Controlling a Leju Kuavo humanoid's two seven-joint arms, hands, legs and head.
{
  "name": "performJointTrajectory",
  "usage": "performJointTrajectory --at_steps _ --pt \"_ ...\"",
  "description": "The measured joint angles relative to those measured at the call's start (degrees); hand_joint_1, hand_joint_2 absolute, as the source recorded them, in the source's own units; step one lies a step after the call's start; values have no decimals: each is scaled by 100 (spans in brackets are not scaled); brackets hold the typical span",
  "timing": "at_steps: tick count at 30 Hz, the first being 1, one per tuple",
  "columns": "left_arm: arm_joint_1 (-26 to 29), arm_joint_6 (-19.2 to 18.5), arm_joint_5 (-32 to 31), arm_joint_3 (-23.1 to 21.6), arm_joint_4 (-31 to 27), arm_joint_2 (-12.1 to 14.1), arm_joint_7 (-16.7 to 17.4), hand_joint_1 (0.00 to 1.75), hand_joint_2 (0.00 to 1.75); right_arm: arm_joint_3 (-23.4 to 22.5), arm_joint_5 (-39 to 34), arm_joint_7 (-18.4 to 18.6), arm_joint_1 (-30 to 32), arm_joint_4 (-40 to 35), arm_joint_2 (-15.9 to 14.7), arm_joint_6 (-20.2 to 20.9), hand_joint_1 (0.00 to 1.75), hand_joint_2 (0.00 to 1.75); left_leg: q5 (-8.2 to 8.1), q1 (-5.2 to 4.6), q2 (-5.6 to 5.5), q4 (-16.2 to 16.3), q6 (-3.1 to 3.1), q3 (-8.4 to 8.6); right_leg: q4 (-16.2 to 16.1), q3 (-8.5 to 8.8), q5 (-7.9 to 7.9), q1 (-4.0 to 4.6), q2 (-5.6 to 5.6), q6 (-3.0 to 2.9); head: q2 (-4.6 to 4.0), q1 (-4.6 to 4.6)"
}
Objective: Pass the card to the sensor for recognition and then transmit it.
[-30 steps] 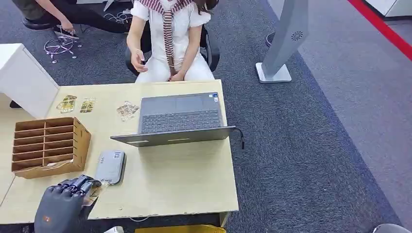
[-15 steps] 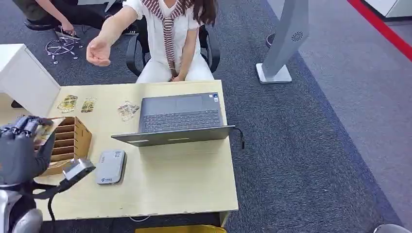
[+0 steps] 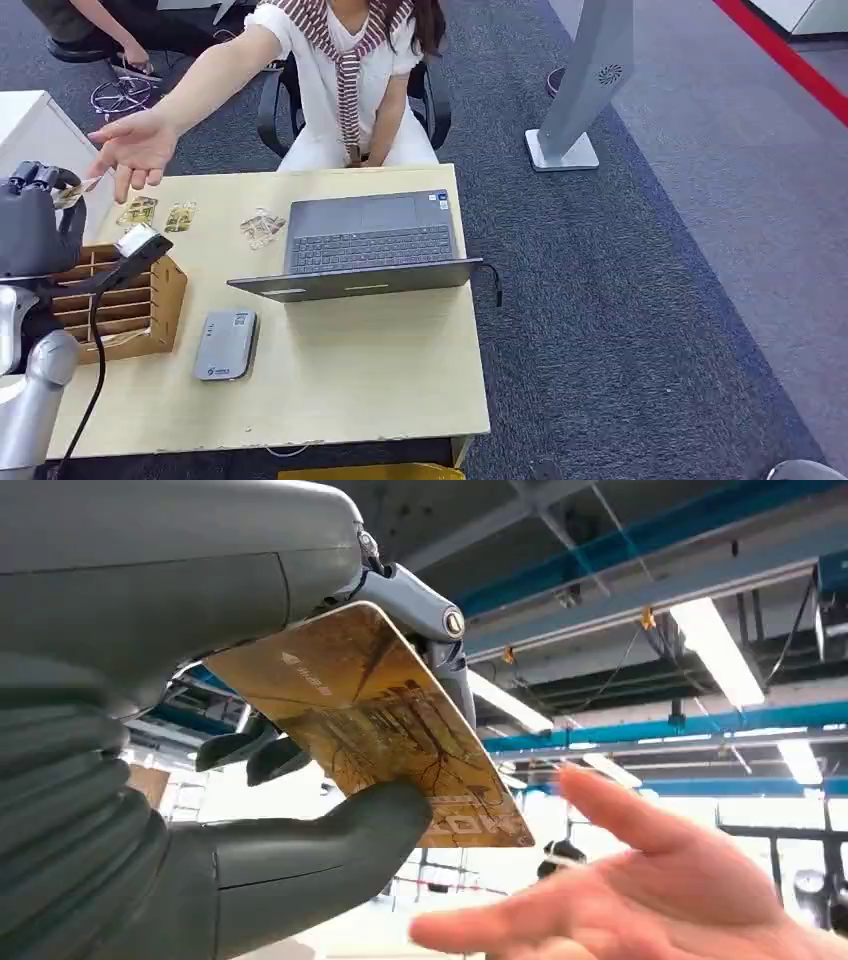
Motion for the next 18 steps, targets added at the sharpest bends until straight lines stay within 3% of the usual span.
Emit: performJointTrajectory --at_steps 5,6,18 --pt "-237 -17 -90 -4 517 -48 109 175 175 66 0 2 1 9 0 4 0 0 0 0 0 0 0 -2 -1 -2 0 1 2 0 2 0" --pt "-262 -15 -94 -4 610 -54 122 0 175 68 0 2 3 11 0 0 0 0 0 -1 1 0 0 -2 -1 -3 0 1 3 0 0 0" --pt "-190 365 -214 -13 1000 -195 175 0 175 70 0 0 88 20 0 -68 0 0 0 0 1 0 0 -3 -1 -3 0 1 3 1 0 0"
